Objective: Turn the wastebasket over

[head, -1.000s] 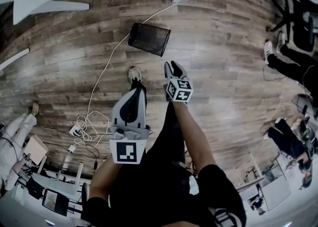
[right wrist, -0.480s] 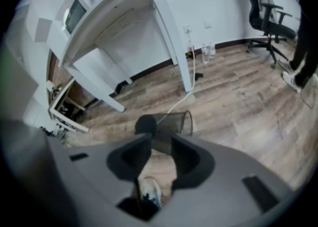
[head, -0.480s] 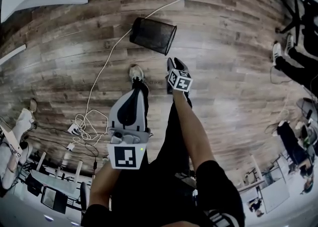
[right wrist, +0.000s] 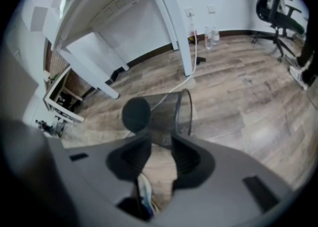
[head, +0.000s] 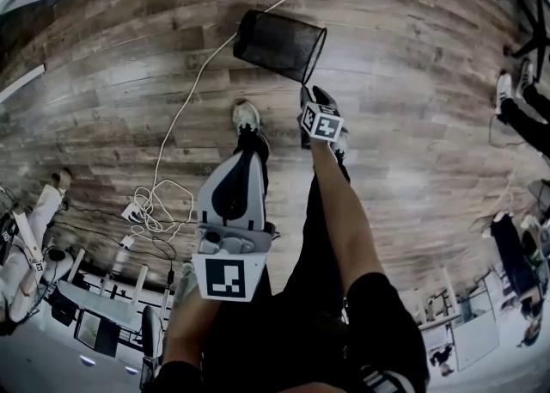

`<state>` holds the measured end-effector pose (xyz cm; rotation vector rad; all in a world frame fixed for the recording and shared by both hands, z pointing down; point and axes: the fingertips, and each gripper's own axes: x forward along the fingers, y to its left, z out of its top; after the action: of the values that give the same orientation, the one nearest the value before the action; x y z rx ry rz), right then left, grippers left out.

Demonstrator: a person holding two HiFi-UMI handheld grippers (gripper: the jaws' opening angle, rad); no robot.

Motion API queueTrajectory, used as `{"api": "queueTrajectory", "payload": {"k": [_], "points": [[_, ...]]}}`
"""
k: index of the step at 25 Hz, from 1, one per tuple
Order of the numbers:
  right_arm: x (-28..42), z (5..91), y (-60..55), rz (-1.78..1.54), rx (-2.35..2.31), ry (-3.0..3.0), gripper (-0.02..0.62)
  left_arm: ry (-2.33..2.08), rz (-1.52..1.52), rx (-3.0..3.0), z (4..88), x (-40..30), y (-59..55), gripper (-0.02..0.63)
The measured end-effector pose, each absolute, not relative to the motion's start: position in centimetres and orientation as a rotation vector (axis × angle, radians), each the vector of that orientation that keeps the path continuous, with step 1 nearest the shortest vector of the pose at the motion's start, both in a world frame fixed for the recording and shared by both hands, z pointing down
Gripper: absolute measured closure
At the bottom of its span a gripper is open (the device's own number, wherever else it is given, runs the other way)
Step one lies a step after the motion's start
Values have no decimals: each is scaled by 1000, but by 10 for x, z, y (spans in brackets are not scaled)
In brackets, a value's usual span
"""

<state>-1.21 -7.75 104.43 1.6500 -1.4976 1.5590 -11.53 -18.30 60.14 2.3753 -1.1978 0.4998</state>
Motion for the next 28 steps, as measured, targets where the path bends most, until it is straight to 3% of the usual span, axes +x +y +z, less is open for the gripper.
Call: {"api": "queueTrajectory", "payload": {"k": [23,28], "points": [[-1,1117,-92,1574,1668,-1476,451,-1233,529,2310,650,-147,-176,571],[-3,1115,-100,1565,1679,-1504,499,-1242,522,2302,651,-151,-179,571]]}}
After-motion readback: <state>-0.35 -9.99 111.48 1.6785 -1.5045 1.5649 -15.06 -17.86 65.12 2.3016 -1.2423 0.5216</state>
